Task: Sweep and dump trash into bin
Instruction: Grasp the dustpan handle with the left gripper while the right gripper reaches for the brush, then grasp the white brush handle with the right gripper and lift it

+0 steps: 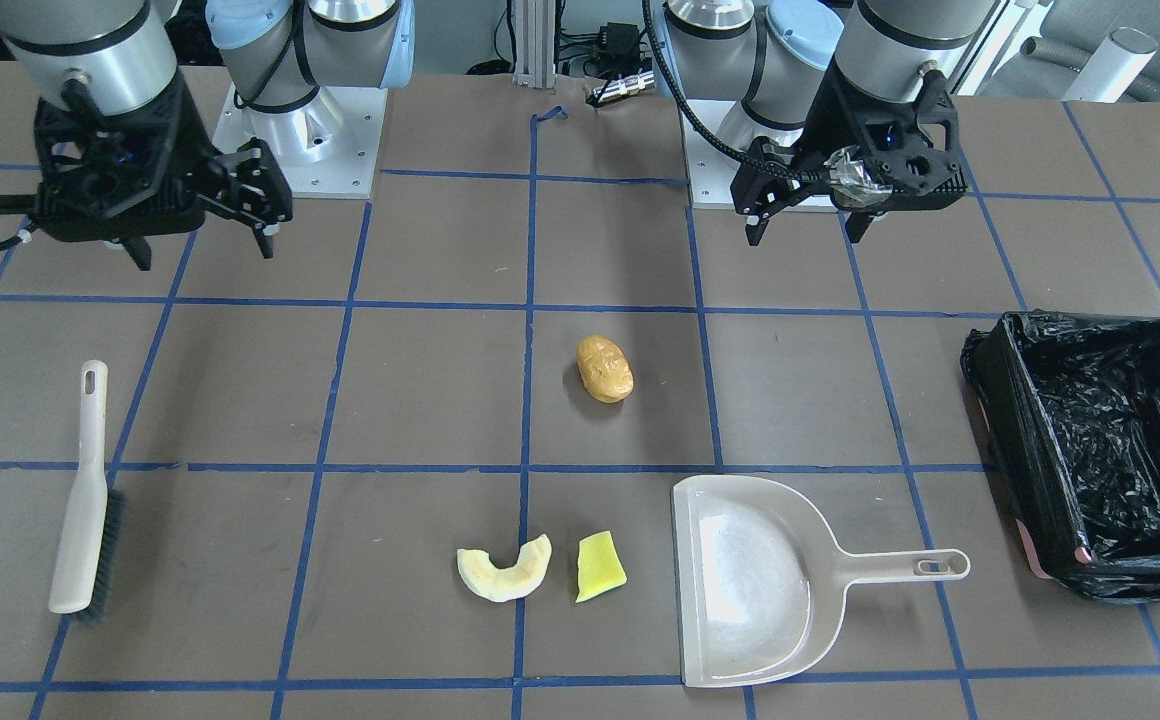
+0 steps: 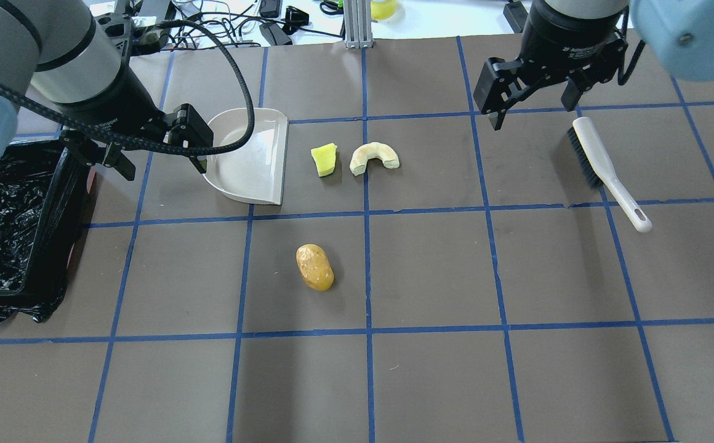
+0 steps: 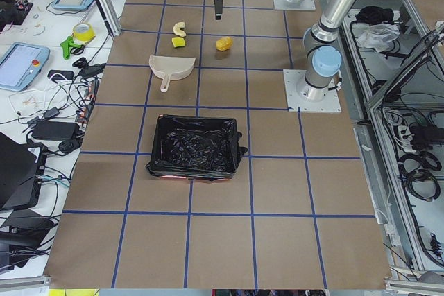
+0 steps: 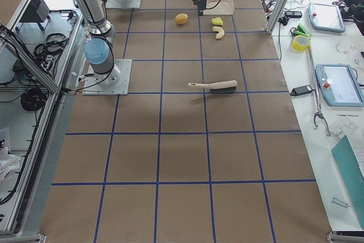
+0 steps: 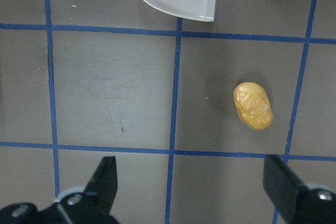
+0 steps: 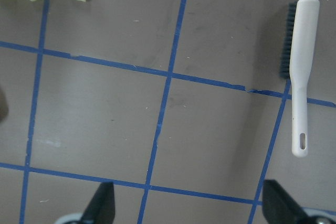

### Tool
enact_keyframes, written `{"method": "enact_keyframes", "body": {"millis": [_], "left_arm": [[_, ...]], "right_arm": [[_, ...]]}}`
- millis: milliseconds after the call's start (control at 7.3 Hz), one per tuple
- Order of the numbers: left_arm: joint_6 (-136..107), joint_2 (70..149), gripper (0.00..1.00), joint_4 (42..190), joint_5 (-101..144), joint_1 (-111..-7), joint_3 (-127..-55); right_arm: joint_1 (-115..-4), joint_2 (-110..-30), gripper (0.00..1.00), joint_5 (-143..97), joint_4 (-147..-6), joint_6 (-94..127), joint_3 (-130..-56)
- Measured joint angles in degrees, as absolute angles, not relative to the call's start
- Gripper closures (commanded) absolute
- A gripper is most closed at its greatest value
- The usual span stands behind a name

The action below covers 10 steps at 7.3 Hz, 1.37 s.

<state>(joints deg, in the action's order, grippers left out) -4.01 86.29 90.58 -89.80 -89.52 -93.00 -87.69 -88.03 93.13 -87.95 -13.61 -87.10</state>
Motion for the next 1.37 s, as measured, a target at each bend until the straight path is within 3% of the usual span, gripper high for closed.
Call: {"method": "enact_keyframes", "body": {"millis": [548, 685, 1369], "left_arm": [[-7.74, 87.53, 0.0, 89.27, -90.65, -89.0, -93.03], [-14.55, 88.24, 0.0, 87.99, -90.88, -88.97, -93.21], [-56.48, 92.23, 0.0, 76.07, -91.66, -88.69, -96.17]], "right_arm": [[-74.15, -79.88, 0.0, 96.55, -103.25, -32.17, -96.11], [-72.43, -77.53, 0.06, 97.68, -105.65, -35.32, -96.74], [-69.14, -71.59, 0.07, 101.11, -113.57, -39.56, -104.09]]}}
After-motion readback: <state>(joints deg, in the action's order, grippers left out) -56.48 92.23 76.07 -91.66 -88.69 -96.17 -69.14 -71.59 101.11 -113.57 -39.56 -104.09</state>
